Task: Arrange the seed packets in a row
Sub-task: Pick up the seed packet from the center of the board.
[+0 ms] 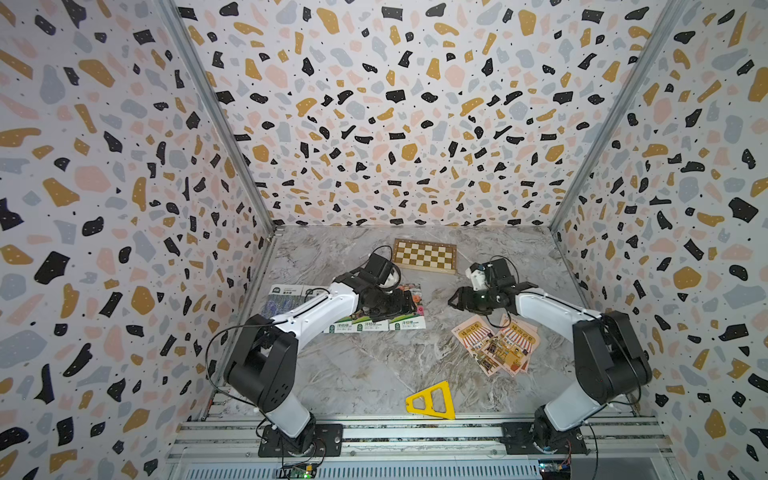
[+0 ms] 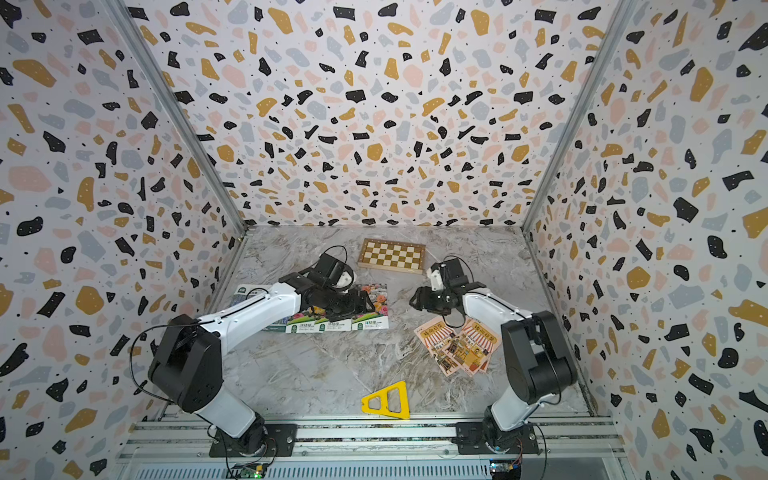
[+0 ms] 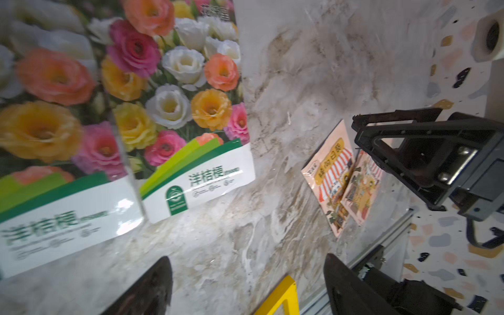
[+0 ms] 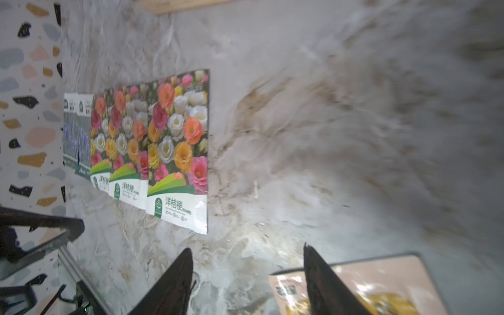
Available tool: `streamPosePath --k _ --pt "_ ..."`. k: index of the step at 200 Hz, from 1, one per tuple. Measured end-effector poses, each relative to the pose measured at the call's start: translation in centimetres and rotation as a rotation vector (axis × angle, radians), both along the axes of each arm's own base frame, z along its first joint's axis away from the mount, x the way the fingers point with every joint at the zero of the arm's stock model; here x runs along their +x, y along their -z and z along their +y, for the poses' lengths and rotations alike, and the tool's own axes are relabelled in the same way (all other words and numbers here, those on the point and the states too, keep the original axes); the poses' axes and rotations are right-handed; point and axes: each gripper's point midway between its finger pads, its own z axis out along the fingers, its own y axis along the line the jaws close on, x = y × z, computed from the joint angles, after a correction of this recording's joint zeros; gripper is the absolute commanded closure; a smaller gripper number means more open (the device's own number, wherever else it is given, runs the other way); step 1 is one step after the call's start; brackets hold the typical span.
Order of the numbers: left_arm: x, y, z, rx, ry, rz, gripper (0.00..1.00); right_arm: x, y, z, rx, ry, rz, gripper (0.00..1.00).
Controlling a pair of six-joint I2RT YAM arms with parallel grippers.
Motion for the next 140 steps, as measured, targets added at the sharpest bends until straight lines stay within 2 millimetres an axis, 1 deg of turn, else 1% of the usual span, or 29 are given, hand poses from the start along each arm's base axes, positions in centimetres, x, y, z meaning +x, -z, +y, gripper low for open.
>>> streamPosePath --k 12,25,33,47,64,81,113,140 --pt "-0.4 -0.1 -1.5 -0.048 -0.002 0.017 0.2 -0.4 0.4 -2.5 -0.022 0.062 0.009 0.35" --pt "-0.9 0.0 -3.2 -0.098 -0.01 0.042 0.22 -1.3 1.7 -4.7 -0.046 0.115 0.047 0.35" --pt "-1.3 0.2 -4.3 -0.122 -0.017 0.063 0.23 -2.0 2.7 -5.6 -0.059 0.134 0.078 0.36" --pt "-1.8 0.8 -6.0 -0.154 -0.027 0.097 0.25 -3.3 4.2 -6.6 -0.076 0.149 0.13 0.37" --pt "-2.4 1.7 -7.9 -0.182 -0.035 0.139 0.27 -4.2 5.1 -7.2 -0.082 0.158 0.162 0.38" --pt "-2.9 2.8 -9.4 -0.194 -0.042 0.178 0.29 -4.1 5.1 -7.5 -0.08 0.163 0.161 0.39" --pt "-3.9 4.8 -11.1 -0.202 -0.055 0.243 0.35 -3.8 5.3 -7.7 -0.072 0.165 0.153 0.44" --pt "-4.3 6.0 -12.1 -0.206 -0.068 0.275 0.42 -3.7 5.4 -7.6 -0.065 0.157 0.148 0.47"
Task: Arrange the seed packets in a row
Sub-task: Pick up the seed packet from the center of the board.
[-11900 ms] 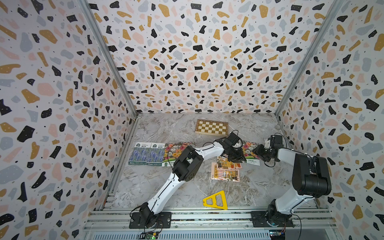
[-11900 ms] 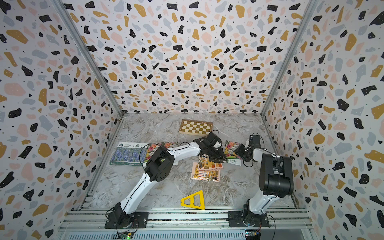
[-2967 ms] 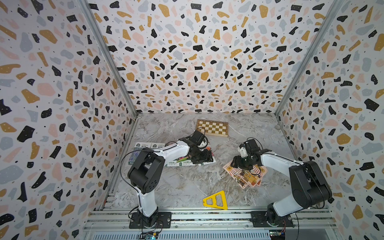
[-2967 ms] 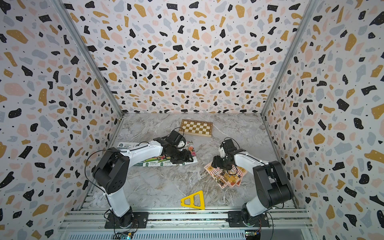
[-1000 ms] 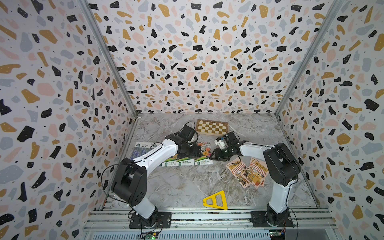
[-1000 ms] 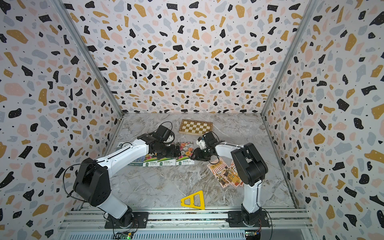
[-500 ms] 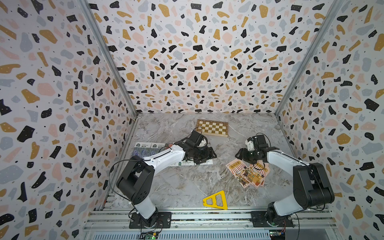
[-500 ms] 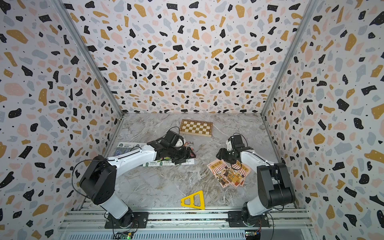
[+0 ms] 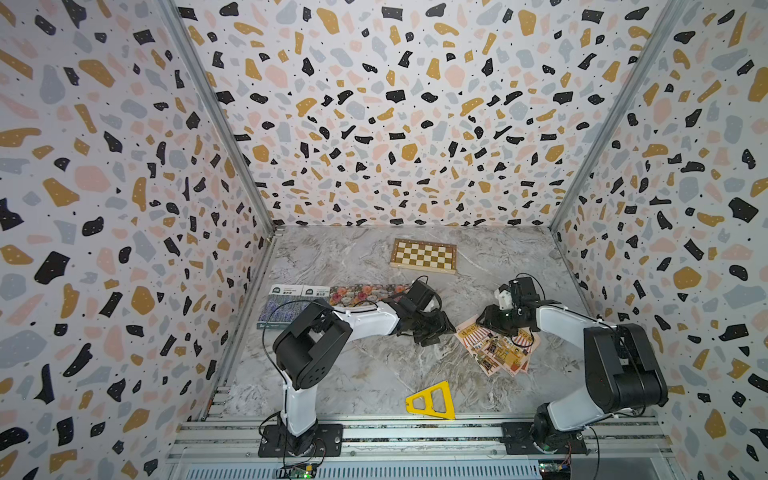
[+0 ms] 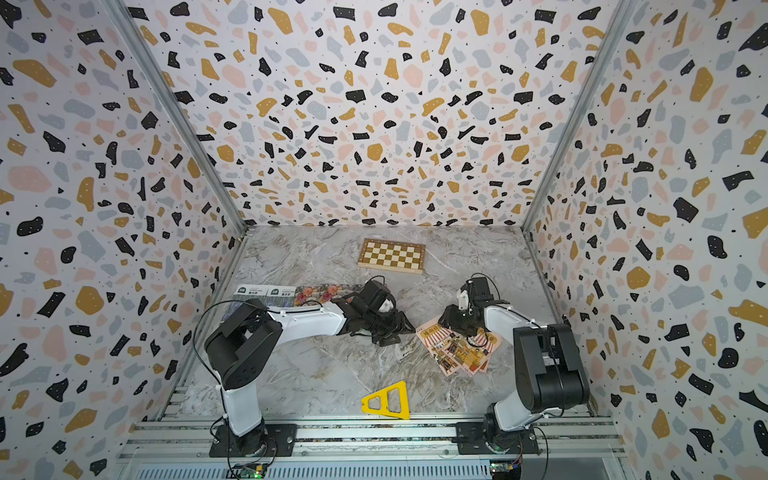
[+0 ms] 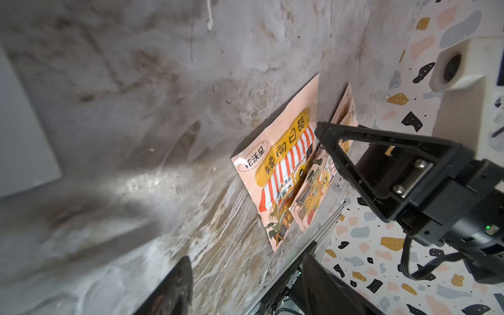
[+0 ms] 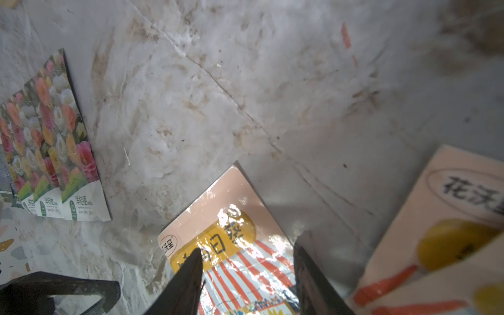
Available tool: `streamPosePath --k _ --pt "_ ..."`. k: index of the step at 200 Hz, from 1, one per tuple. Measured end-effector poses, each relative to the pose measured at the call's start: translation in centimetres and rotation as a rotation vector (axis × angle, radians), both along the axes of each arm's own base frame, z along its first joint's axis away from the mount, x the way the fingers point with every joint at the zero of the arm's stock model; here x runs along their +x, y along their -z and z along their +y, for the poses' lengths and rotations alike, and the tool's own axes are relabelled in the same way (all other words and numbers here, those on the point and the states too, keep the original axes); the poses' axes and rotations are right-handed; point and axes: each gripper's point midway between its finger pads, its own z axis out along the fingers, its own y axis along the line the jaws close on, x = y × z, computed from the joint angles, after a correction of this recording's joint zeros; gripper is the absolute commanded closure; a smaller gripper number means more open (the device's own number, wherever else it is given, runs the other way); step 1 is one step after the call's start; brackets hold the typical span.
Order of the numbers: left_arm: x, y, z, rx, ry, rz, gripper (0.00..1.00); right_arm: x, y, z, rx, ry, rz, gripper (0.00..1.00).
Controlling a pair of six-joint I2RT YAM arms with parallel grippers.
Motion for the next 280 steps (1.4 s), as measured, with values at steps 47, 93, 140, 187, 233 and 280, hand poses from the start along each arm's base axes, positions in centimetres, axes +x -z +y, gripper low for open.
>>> streamPosePath --k 47,93,140,187,233,280 --pt "0.4 1.3 -0.7 0.021 -0.059 -0.01 0.51 0.0 0.1 0.1 0.027 0.001 -0.008 0.48" --pt "0.2 1.9 -2.0 0.027 -0.096 -0.043 0.53 -0.1 0.1 -0.2 0.073 0.016 -0.013 0.49" --pt "-0.1 2.6 -3.8 0.005 -0.111 -0.068 0.58 -0.7 0.1 0.0 0.106 0.012 -0.013 0.49" --pt "1.2 2.5 -5.8 -0.057 -0.114 -0.11 0.59 -0.9 -0.1 0.3 0.143 0.007 -0.005 0.5" --pt "2.5 2.0 -7.3 -0.116 -0.089 -0.181 0.59 -1.2 0.0 0.8 0.202 0.004 0.018 0.5" --pt "3.6 1.0 -8.4 -0.222 -0.08 -0.217 0.6 -1.4 0.0 0.3 0.237 0.034 0.027 0.5"
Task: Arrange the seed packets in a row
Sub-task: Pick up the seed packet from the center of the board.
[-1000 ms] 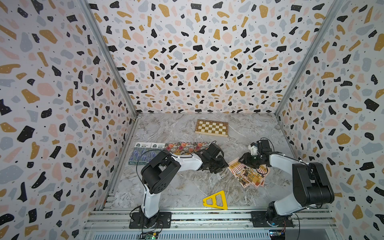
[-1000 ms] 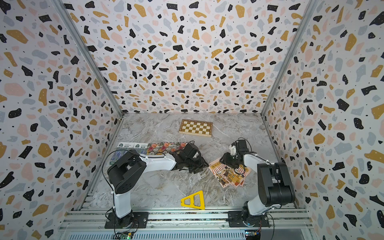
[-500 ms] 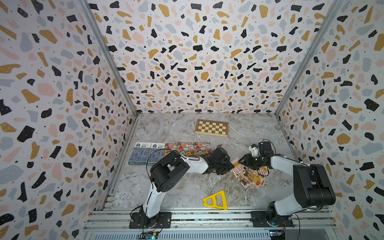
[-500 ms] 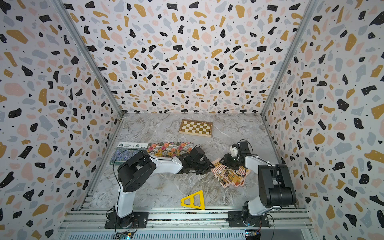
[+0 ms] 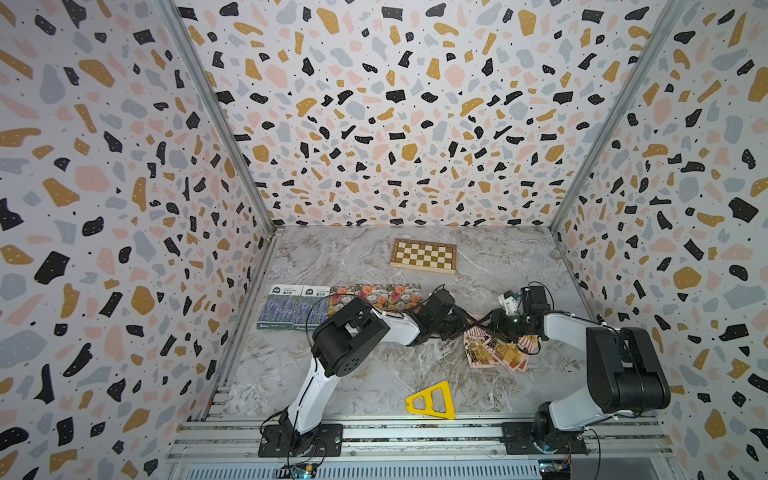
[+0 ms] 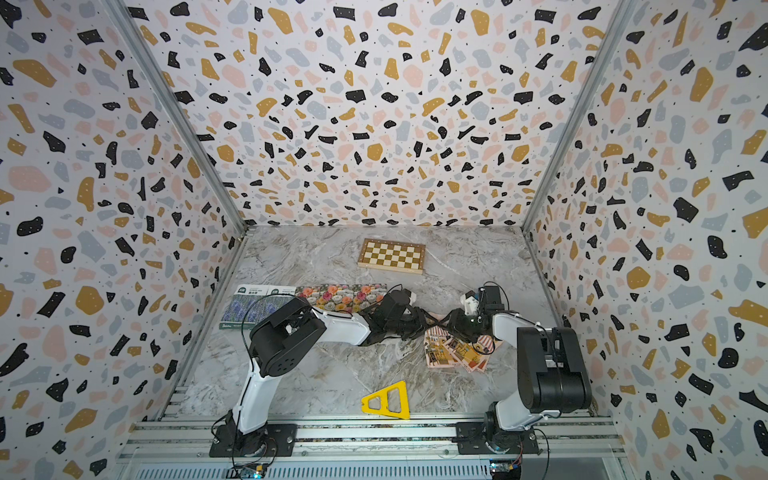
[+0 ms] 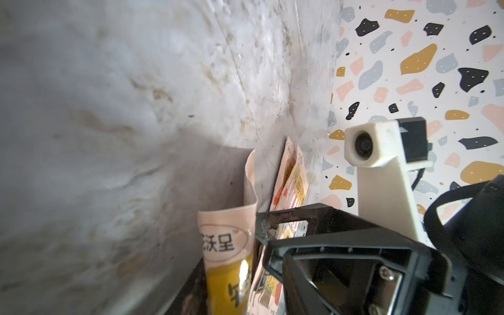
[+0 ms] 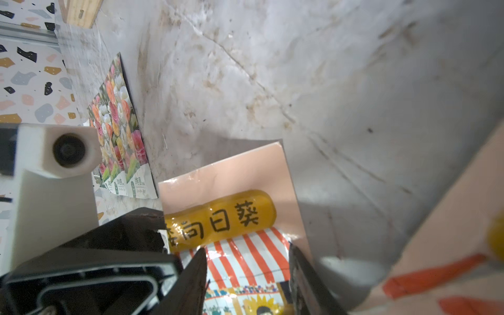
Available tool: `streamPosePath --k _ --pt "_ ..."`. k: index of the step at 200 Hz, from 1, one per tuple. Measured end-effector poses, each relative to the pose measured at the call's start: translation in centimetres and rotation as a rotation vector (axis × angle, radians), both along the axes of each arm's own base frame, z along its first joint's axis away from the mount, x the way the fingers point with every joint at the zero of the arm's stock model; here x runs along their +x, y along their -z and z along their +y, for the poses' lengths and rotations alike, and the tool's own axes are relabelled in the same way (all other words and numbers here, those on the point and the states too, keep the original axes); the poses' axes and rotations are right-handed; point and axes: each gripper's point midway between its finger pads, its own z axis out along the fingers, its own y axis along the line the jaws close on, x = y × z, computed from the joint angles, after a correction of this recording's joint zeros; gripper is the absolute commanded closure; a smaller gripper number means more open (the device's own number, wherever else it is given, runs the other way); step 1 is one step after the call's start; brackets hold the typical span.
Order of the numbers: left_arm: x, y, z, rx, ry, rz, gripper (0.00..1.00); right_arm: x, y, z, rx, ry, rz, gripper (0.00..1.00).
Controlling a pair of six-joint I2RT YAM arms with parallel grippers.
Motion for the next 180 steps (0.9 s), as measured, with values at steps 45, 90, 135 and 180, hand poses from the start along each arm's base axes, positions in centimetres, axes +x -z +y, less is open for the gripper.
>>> streamPosePath --k 45,90,135,180 --pt "0.2 -0.6 0.6 -0.033 0.022 0.008 0.72 -0.1 -0.1 -0.2 0.007 0.017 0.011 0.5" --pt "0.8 -1.8 2.0 -0.047 0.057 0.015 0.78 0.0 -0.3 -0.2 0.017 0.036 0.011 0.5" --pt "0.3 -1.8 2.7 -0.016 0.122 0.009 0.87 -0.3 -0.7 0.0 0.033 0.044 -0.002 0.5" --pt "-0.4 -1.2 3.0 0.01 0.162 0.016 0.99 -0.3 -1.5 0.5 0.063 0.022 -0.03 0.49"
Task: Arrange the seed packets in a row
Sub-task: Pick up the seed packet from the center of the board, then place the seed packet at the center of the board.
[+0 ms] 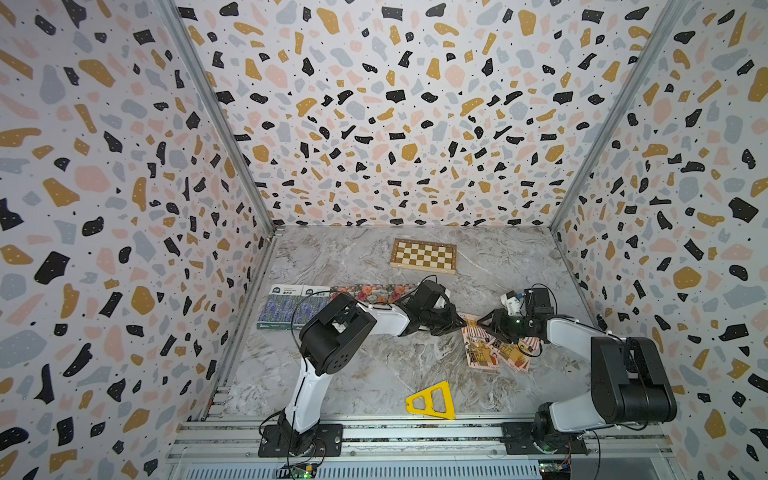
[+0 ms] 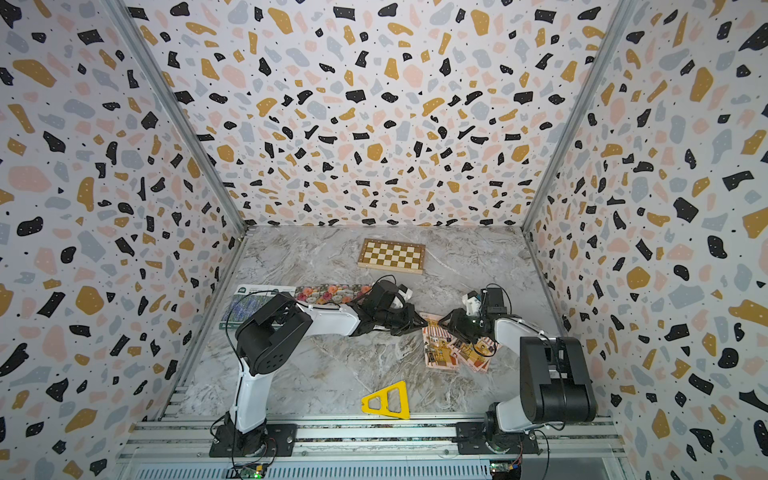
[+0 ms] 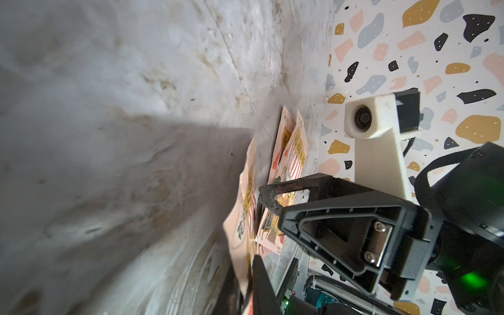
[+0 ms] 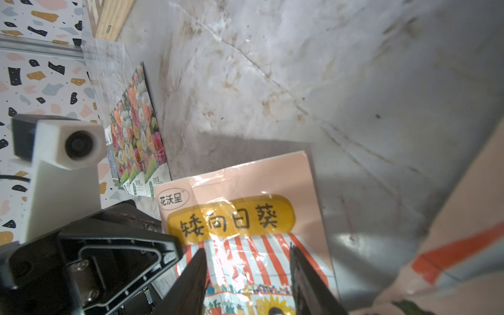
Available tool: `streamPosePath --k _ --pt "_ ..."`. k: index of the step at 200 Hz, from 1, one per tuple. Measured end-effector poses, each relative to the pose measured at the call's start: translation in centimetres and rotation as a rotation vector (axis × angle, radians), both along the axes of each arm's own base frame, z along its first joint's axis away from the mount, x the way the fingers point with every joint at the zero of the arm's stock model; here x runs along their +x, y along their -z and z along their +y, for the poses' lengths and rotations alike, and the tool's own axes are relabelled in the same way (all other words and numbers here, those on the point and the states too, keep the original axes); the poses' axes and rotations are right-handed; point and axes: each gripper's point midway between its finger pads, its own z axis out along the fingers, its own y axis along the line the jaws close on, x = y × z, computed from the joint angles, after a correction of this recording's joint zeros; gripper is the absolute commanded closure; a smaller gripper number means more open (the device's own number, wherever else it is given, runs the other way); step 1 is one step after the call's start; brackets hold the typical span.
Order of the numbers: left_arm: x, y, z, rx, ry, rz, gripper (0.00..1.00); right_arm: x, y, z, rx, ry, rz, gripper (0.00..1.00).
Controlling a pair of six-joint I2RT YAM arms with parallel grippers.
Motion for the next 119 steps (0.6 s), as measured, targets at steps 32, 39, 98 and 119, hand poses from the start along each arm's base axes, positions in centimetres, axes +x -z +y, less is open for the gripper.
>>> streamPosePath --k 32,39,98,119 --pt "0.3 -0.6 -0.1 -0.003 0.015 -0.019 1.0 0.0 -0.3 0.0 -0.001 -0.015 -0.018 0.41" --pt "0.4 -0.7 0.0 0.002 0.02 -0.026 1.0 0.2 -0.5 0.0 -0.003 -0.016 -0.029 0.36" --pt "3.2 -8.1 6.0 -0.05 0.03 -0.066 1.0 2.8 -5.4 0.8 0.051 -0.053 -0.235 0.1" --pt "4.7 -11.8 8.2 -0.106 0.012 -0.096 1.0 3.2 -7.0 1.9 0.103 -0.097 -0.296 0.09"
